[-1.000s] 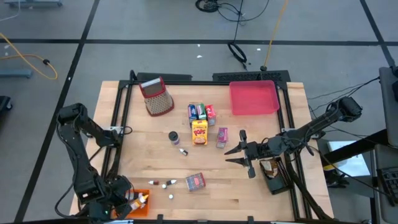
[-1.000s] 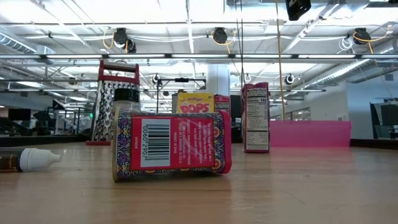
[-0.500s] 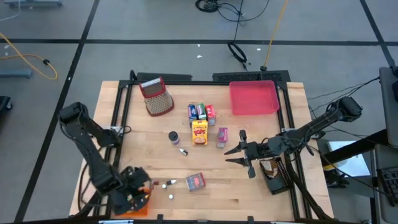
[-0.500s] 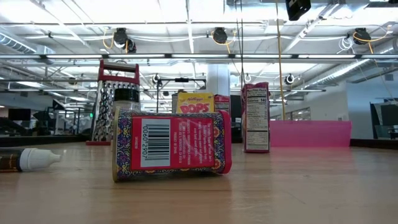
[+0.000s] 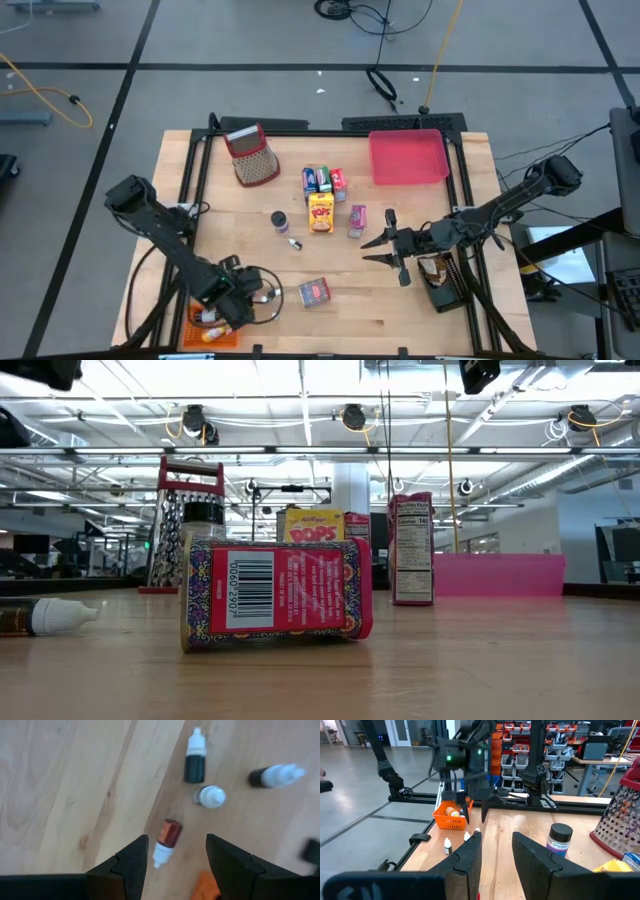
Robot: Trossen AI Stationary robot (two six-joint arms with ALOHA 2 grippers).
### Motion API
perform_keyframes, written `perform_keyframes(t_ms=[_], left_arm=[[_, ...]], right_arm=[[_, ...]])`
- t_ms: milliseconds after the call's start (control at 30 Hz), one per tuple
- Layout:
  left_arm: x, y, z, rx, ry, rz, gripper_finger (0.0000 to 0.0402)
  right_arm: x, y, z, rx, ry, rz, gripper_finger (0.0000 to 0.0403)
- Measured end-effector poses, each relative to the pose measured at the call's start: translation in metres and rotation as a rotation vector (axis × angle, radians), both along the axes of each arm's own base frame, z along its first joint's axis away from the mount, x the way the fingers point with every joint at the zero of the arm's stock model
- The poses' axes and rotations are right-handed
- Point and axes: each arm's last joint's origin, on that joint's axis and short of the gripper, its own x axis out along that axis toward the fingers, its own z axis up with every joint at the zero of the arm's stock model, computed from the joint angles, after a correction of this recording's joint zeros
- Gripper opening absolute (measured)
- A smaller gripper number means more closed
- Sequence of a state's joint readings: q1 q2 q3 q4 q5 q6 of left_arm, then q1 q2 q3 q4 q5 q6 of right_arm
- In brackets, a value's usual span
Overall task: Pick & Place Kitchen Items
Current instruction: Put the small brown food coloring bottle into the orange bin
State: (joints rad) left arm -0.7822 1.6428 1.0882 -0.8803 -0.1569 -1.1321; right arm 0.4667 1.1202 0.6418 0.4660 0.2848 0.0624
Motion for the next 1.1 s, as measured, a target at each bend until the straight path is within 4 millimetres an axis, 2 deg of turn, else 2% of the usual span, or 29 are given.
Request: perform_keyframes(t_ms=[200,833,967,1100], left_arm=[[0.006,-0.001,-0.018,0.027,0.078,-0.068,0.0202],[0.012,-0.007,-0.048,0.046,0.176,-0.085,0.0199],[0.014,-0.007,-0.050,0.046,0.180,-0.088,0.0158],[0.017,-0.006,-0.050,0.023,0.185,-0.074,0.0087]], right_arm=[[0.000,0.000,0.000,0.000,0.000,0.000,0.0100],[0.000,0.000,0.000,0.000,0.001,-0.001,0.0100],[0.000,0.000,0.000,-0.001,0.001,-0.001,0.0100],[0.000,0.000,0.000,-0.001,0.001,-0.001,0.0100]])
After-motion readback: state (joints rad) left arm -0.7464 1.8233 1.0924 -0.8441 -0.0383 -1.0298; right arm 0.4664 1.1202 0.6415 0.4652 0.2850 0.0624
